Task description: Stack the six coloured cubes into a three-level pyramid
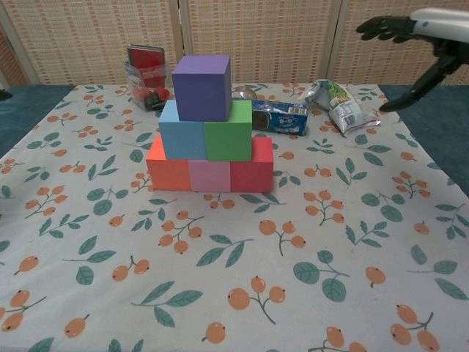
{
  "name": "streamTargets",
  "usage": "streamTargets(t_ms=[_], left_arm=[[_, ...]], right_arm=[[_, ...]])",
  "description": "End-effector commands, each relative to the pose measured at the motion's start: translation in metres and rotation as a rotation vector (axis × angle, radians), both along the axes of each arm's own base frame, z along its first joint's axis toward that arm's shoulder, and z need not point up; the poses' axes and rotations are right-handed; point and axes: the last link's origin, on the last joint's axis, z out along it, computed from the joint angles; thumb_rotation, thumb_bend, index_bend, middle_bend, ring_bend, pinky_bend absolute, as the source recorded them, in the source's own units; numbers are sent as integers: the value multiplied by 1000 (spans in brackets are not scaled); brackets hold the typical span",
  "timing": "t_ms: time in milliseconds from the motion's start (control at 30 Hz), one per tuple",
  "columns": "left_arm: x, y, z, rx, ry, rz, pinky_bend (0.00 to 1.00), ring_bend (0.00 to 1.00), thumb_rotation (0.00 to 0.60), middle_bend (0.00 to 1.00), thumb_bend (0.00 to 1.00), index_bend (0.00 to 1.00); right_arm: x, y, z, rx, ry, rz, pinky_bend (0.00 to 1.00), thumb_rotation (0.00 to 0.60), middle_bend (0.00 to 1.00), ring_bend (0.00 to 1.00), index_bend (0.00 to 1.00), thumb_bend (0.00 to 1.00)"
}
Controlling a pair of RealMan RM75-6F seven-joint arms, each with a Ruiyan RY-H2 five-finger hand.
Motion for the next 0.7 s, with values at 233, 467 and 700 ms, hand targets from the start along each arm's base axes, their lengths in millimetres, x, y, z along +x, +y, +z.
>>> streamTargets(t_ms=[233,467,700], left_arm=[[-31,-66,41,156,-6,81,13,0,600,0,314,48],[-30,-107,37,164,-1,79,8,0,600,0,310,32],[-25,-121,31,168,-17,72,6,0,600,0,311,28]], right_arm=[[-97,137,69,-205,49,-102,0,600,10,0,0,1],[-122,199,74,-252,4,-137,0,600,0,0,0,7],[-132,229,69,-270,-19,-190,0,600,0,0,0,15]])
